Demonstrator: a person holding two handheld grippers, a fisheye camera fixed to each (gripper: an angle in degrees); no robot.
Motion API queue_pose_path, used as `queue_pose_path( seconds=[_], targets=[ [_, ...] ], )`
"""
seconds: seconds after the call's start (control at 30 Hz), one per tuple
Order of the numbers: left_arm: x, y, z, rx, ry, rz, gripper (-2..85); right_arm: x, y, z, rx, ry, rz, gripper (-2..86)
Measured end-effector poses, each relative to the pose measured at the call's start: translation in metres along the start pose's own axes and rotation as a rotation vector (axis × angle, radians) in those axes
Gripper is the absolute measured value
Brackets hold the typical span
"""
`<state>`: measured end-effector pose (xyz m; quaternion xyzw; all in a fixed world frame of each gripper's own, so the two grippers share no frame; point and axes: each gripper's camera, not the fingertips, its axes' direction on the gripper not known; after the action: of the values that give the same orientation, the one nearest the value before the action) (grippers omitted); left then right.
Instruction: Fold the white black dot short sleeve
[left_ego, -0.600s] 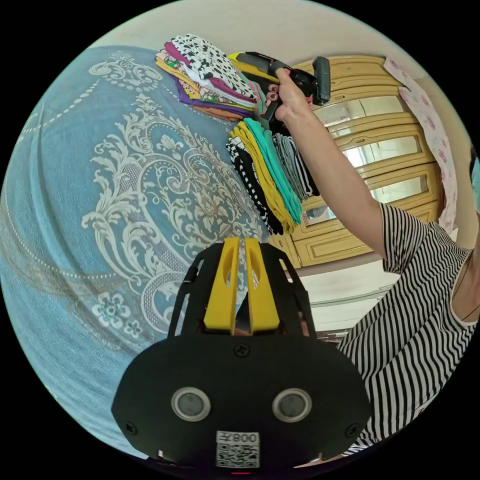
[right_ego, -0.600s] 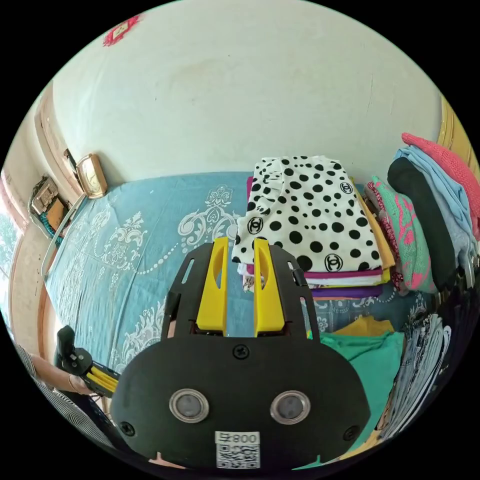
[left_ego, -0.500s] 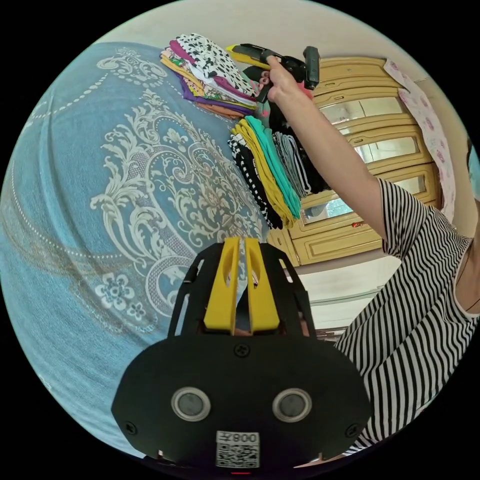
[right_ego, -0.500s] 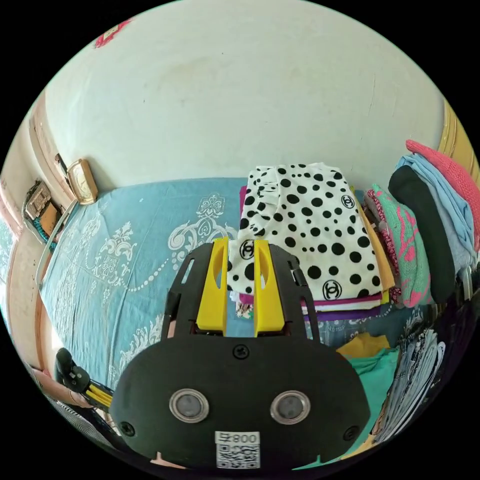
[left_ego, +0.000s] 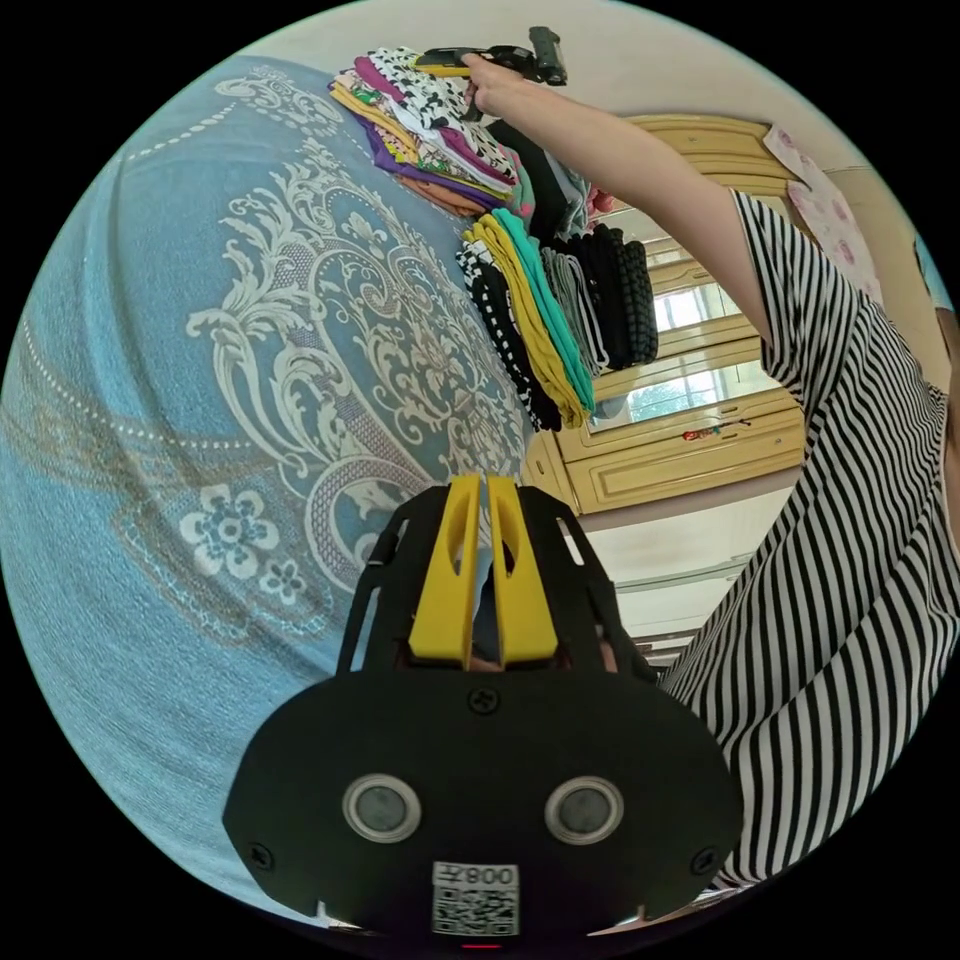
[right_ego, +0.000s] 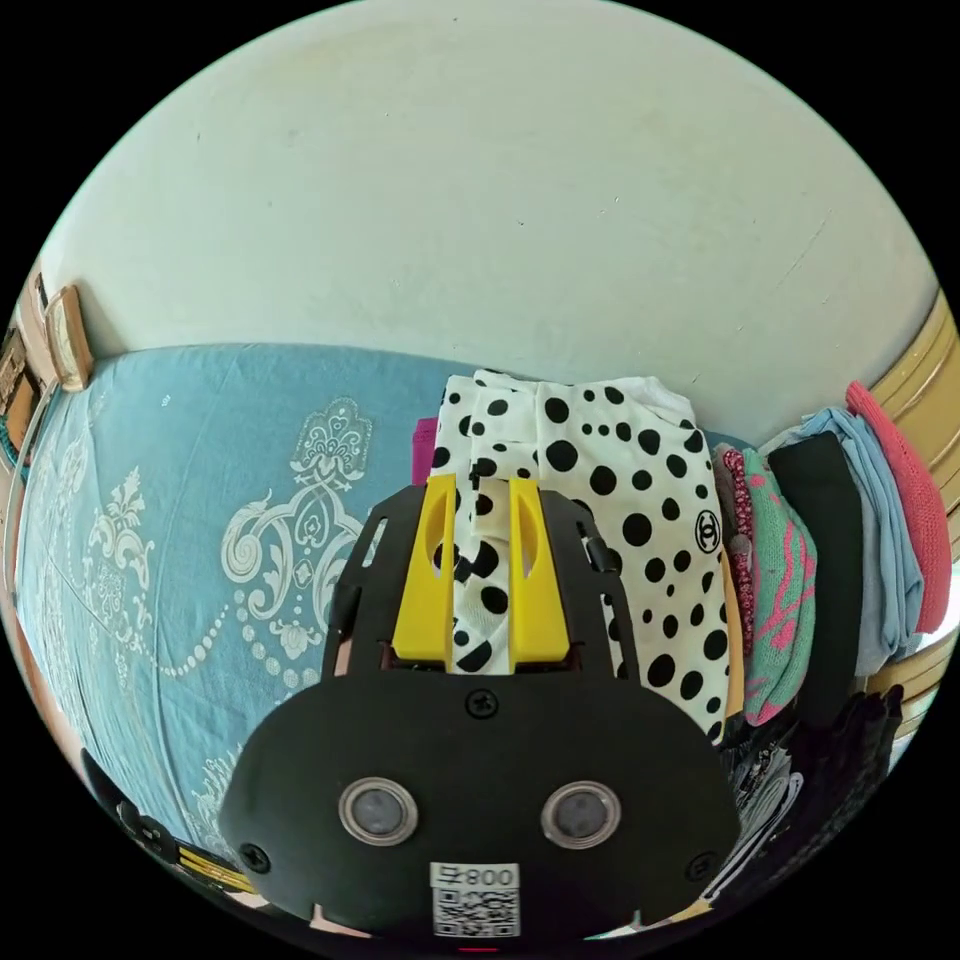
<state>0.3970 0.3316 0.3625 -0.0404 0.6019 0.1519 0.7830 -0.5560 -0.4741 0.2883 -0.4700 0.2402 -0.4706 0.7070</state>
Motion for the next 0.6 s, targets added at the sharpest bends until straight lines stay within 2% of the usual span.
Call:
queue_pose_path(
  seconds=[0.27,0.43,0.6],
  targets=[
    [-0.003,0.025,-0.046,-0.005,-0.01,0.049,0.3,0.019,-0.014,-0.028,0.085,-0.004,0.089,1.8],
    [0.004,0.044,-0.098,0.045,-0.021,0.068,0.2,0.064,0.003,-0.112,0.256,-0.249,0.189,0.9],
    [0.02,0.062,-0.162,0.106,-0.055,0.088,0.3,0.086,0.033,-0.21,0.414,-0.43,0.182,0.6]
  ],
)
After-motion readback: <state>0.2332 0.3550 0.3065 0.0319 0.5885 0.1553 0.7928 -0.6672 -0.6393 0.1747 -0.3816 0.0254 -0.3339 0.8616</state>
